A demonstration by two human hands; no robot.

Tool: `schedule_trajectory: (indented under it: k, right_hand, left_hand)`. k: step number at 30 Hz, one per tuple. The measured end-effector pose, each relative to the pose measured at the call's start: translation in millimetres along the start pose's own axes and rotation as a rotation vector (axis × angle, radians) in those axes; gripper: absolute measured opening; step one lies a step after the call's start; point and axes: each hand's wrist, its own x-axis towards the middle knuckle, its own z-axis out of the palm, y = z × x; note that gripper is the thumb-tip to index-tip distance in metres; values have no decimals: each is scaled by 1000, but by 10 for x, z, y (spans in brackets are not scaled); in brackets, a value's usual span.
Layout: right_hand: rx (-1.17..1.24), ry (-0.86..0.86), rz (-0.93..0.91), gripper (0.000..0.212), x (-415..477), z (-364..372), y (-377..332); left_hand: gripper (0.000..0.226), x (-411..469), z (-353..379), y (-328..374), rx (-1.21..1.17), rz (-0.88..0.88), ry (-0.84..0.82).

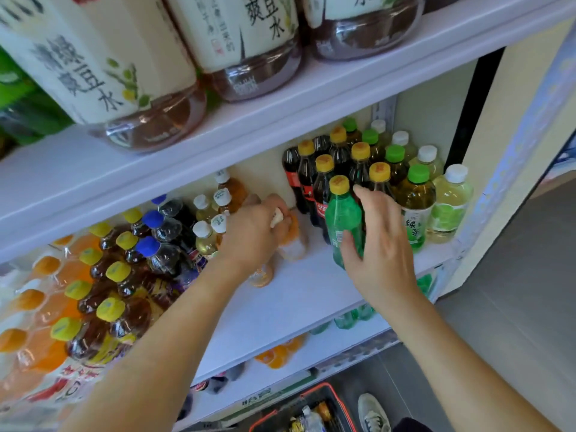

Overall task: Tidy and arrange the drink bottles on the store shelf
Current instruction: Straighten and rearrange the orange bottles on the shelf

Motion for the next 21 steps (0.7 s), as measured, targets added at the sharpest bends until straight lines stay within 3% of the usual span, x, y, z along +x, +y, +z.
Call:
schedule_trajectory:
  k: [2,3,6,7,9,12,14,18,21]
  right_hand:
    - [162,-50,94,55,-183,-46,24]
    - [277,-141,224,51,-299,-70,12]
    - [896,-629,803,48,-660,-169,-84]
    - [1133,-756,909,51,-798,-197,-99]
    - [1429,-881,906,61,-1056,-256,-161]
    - [1474,-826,787,69,-1299,-319,-353]
    - [1450,-761,815,72,-1362,-360,-505]
    - [1465,-758,887,67,-1411,-442,-735]
    - [1476,-749,1005,68,-1424,-463,-796]
  left_hand:
    - [13,-280,-187,73,-87,29,117]
    - [13,-438,-287,101,-135,17,170]
    - [10,-870,-537,119,-357,-125,276]
    - [13,-990,-594,107,-446,-187,296]
    - [19,-1194,-665,52,-614,-307,329]
    - [29,-1462,-754,-63,-809,-469,337]
    - [31,-1614,-795,-136,-867,-490,305]
    - [26,-1821,-872,-255,-930,-457,240]
    - [18,-1930,-948,-333,-1004,-363,99]
